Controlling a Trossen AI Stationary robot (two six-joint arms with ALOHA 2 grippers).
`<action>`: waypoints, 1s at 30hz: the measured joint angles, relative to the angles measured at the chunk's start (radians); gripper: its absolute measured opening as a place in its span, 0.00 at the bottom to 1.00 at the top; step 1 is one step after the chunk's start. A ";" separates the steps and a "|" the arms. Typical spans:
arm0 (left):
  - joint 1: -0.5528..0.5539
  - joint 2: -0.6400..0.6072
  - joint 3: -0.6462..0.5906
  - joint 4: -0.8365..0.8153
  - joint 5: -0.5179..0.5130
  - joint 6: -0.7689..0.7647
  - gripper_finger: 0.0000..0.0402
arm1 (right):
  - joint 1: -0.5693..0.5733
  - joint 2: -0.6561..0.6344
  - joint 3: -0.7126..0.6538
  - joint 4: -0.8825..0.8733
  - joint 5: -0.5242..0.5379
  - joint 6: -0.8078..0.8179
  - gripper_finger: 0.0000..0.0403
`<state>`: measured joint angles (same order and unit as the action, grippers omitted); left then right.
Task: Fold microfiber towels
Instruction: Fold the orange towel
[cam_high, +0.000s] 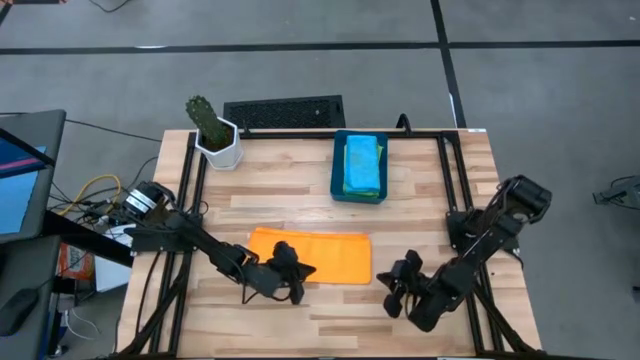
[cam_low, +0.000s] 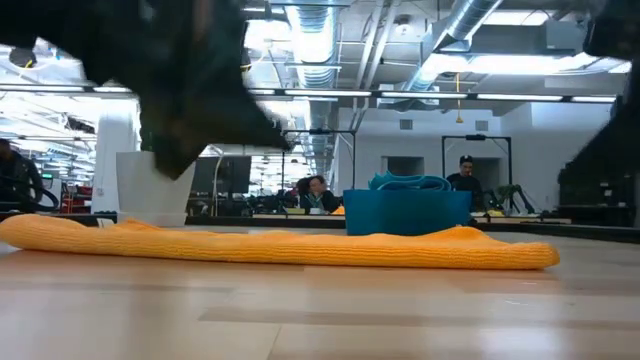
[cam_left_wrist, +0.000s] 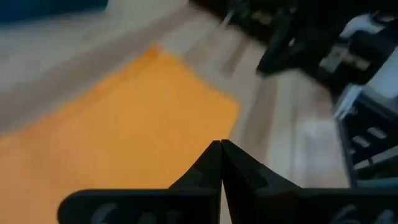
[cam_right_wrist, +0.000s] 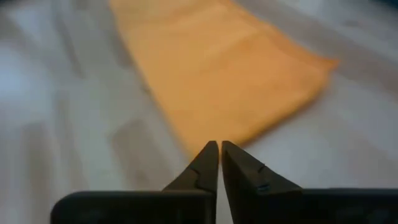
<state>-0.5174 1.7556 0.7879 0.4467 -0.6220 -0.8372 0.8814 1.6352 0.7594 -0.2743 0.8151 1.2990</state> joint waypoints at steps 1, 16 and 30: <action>0.007 0.000 0.000 0.036 -0.003 0.038 0.00 | 0.000 -0.009 0.001 0.029 -0.008 -0.029 0.14; 0.095 0.205 0.126 0.110 0.226 0.181 0.00 | -0.095 0.098 0.000 0.183 -0.166 -0.468 0.31; 0.092 0.331 0.262 -0.048 0.267 0.161 0.00 | -0.109 0.175 0.007 0.184 -0.223 -0.365 0.27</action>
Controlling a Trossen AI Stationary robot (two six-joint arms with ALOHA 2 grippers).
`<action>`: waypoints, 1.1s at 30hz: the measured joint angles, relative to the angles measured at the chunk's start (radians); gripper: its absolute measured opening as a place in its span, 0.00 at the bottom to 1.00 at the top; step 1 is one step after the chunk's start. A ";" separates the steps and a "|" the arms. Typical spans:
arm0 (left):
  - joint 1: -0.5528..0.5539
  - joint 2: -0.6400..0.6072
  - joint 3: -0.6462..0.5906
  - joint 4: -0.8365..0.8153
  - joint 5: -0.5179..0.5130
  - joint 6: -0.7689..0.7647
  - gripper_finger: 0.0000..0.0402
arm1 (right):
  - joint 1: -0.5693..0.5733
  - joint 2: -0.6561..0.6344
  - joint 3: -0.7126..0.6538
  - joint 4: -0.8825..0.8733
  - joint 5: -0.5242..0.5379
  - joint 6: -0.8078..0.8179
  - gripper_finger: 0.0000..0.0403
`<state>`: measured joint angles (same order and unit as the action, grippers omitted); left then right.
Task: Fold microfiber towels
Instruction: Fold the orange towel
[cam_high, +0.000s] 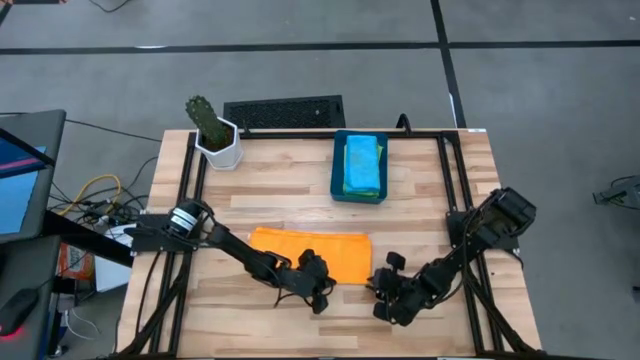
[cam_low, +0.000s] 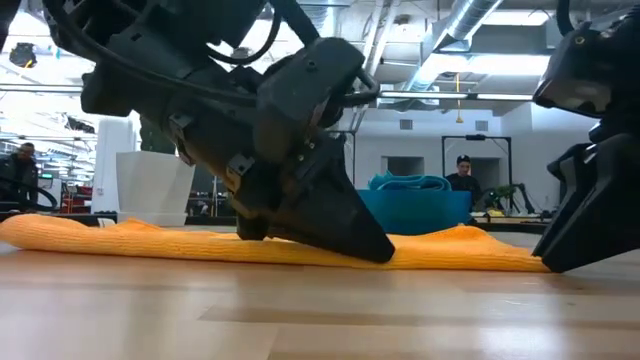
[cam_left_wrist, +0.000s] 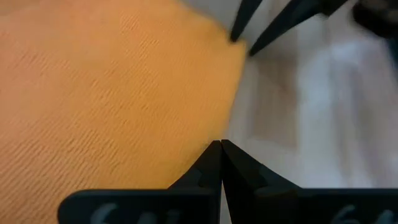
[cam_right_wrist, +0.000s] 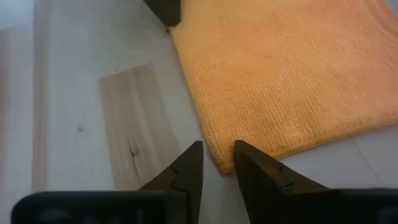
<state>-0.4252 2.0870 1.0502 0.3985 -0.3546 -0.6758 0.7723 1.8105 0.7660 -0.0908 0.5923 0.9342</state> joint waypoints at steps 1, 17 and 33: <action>0.000 -0.008 0.000 0.009 0.007 -0.001 0.00 | -0.001 -0.002 0.000 -0.003 -0.004 0.006 0.26; -0.016 -0.017 0.001 -0.062 -0.124 -0.041 0.00 | -0.003 -0.001 -0.002 0.003 -0.015 0.010 0.17; -0.015 -0.008 0.003 -0.114 -0.099 -0.024 0.00 | -0.029 0.005 0.124 -0.190 -0.051 -0.001 0.03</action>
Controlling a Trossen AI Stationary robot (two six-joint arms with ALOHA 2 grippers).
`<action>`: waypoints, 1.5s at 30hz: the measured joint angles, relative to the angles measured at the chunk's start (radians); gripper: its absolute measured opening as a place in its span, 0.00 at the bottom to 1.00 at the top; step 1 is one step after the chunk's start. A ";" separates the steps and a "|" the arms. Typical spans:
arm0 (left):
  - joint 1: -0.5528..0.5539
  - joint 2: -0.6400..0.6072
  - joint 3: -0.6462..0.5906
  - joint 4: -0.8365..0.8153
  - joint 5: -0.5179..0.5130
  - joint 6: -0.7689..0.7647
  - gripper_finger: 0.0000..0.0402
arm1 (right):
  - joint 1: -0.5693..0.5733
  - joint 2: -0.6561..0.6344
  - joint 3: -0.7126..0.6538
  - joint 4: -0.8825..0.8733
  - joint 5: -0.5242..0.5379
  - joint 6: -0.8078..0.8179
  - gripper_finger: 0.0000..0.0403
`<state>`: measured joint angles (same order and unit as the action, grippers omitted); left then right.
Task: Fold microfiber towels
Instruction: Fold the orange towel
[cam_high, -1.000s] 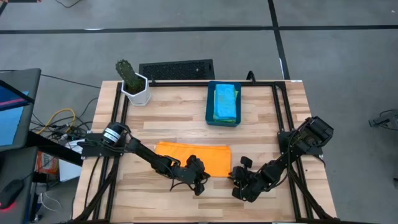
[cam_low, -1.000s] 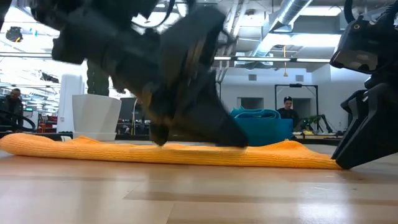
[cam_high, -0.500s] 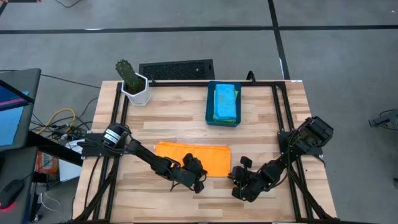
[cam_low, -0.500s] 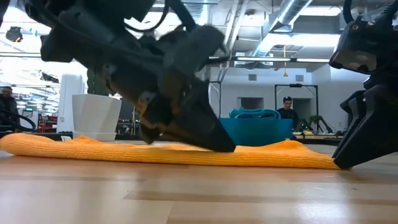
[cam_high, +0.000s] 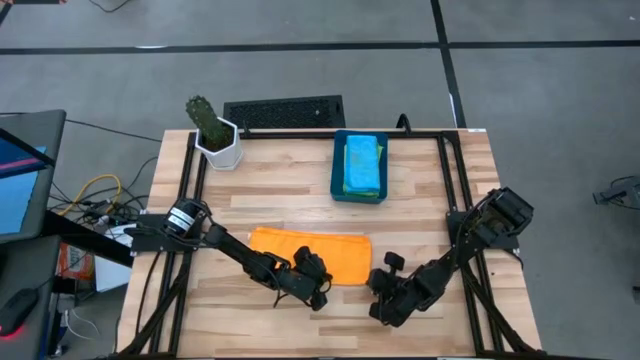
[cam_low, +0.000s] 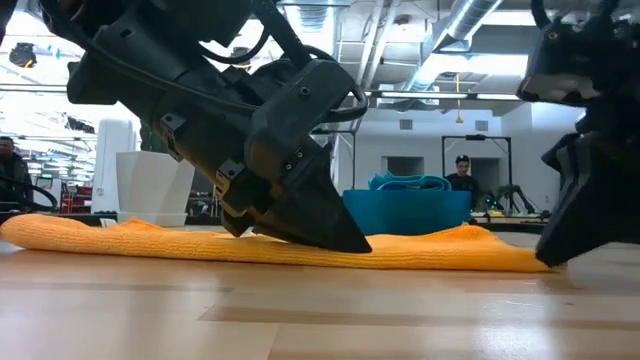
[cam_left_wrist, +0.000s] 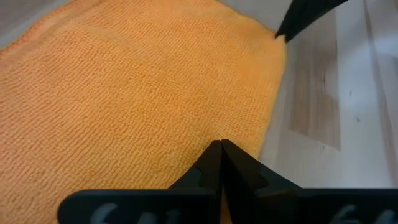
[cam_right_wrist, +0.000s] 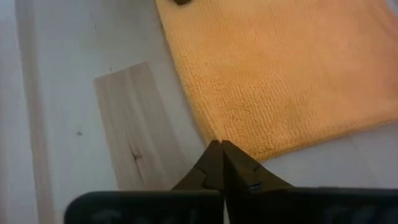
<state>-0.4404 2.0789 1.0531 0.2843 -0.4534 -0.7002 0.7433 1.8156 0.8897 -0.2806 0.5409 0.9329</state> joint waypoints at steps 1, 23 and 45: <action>0.000 0.000 0.000 -0.001 0.000 0.000 0.00 | 0.000 0.000 0.015 -0.017 0.004 -0.014 0.02; 0.002 -0.066 -0.004 -0.056 0.052 0.012 0.00 | -0.144 -0.002 0.188 0.007 0.035 -0.483 0.03; -0.103 -0.128 0.001 -0.440 -0.002 -0.131 0.00 | -0.185 -0.004 0.188 0.120 -0.021 -0.696 0.03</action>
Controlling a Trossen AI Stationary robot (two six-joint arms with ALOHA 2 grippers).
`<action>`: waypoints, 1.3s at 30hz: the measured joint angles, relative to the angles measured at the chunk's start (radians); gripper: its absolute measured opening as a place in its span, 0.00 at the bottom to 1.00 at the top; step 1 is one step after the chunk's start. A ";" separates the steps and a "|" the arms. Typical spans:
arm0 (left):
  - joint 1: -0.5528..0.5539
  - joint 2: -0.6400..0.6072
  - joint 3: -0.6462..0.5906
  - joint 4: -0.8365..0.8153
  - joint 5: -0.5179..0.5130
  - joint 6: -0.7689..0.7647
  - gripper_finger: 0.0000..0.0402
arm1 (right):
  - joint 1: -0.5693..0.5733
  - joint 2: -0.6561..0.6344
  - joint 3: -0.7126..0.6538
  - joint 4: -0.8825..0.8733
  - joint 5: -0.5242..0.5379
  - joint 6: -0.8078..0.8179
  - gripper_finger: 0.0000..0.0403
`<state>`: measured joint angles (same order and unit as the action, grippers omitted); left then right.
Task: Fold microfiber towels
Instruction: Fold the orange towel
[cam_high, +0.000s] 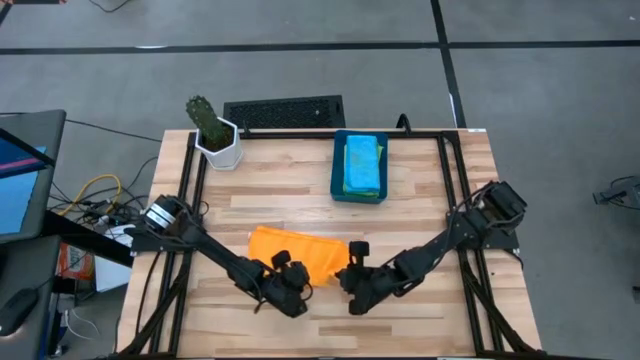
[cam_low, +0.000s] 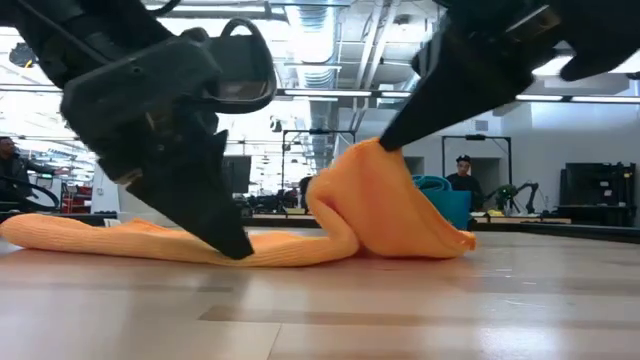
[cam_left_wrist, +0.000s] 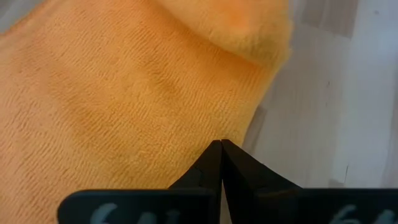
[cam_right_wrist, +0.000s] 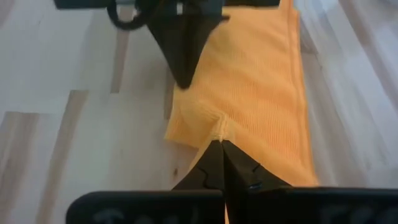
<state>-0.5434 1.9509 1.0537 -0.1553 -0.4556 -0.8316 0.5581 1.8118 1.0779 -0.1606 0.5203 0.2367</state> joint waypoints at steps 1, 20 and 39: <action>0.000 0.006 0.002 0.004 0.001 0.000 0.00 | -0.008 0.000 0.000 0.011 -0.003 -0.021 0.03; -0.001 0.010 -0.001 -0.008 -0.020 0.041 0.00 | -0.129 0.020 0.000 0.217 -0.276 -0.248 0.04; 0.018 -0.035 -0.003 -0.205 -0.062 0.124 0.00 | 0.067 -0.052 0.000 -0.107 -0.277 0.047 0.04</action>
<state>-0.5257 1.9156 1.0508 -0.3601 -0.5175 -0.7074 0.6250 1.7596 1.0775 -0.2678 0.2435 0.2836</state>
